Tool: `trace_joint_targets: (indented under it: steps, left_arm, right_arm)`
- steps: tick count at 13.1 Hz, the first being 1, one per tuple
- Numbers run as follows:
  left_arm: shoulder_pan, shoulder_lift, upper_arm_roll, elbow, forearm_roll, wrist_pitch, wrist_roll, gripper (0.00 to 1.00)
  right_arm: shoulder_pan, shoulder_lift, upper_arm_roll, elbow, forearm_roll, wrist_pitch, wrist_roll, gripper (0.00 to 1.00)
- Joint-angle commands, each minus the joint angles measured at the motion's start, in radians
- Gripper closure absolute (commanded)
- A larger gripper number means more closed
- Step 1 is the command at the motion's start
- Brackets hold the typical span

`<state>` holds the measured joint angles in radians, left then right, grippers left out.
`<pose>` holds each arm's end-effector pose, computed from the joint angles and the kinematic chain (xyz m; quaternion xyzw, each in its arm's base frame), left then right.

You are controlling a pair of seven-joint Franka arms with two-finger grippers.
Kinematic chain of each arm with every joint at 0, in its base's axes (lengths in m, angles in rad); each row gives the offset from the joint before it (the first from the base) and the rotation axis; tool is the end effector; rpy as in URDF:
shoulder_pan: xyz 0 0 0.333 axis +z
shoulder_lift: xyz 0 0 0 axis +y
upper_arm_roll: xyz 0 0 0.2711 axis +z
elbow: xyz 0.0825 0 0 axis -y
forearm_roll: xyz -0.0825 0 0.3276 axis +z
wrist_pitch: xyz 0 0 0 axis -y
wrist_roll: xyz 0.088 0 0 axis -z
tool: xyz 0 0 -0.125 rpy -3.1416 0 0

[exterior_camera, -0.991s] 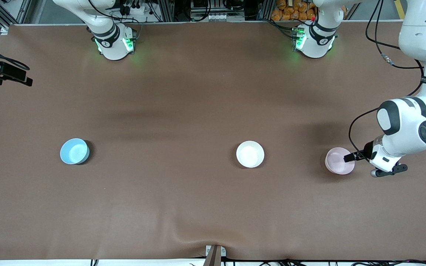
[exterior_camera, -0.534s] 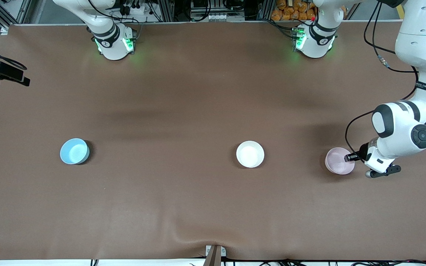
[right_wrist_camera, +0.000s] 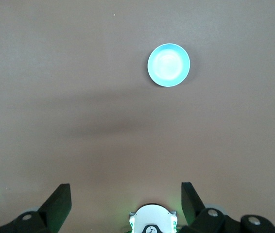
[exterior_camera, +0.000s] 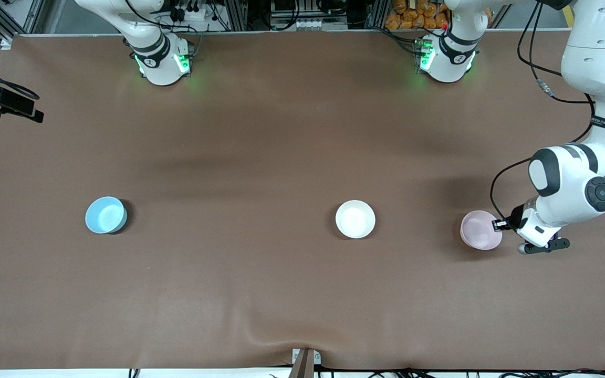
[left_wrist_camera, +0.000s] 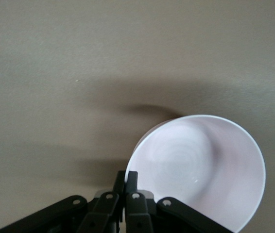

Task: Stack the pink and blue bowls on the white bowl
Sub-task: 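Close the left gripper on the pink bowl rim and lift, then carry the pink bowl with the left gripper onto the white bowl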

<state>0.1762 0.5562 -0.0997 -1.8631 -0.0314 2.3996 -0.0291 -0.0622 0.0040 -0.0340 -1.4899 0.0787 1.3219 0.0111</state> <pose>0.5758 0.0453 0.2032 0.9967 0.0716 -0.0079 0.0371 0.4681 -0.0339 0.5734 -0.9944 0.0470 0.0841 0.0424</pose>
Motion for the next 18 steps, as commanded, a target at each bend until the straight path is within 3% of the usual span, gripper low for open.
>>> trace_joint_targets:
  steps: [1, 6, 11, 18]
  left_arm:
    - [0.0, -0.047, -0.057, -0.004, -0.022, -0.043, -0.008, 1.0]
    - [-0.001, -0.128, -0.204, 0.002, -0.022, -0.131, -0.197, 1.0]
    - [-0.01, -0.134, -0.366, 0.03, -0.021, -0.172, -0.455, 1.0]
    - [-0.152, -0.061, -0.384, 0.082, -0.009, -0.143, -0.614, 1.0]
  right_arm:
    - [-0.015, 0.002, 0.0, 0.017, 0.015, -0.015, -0.007, 0.0]
    - [-0.03, 0.001, -0.003, 0.025, 0.015, -0.023, -0.007, 0.0]
    - [-0.039, 0.001, -0.003, 0.026, 0.015, -0.023, -0.007, 0.0]
    - [-0.045, 0.001, -0.003, 0.036, 0.018, -0.023, -0.007, 0.0]
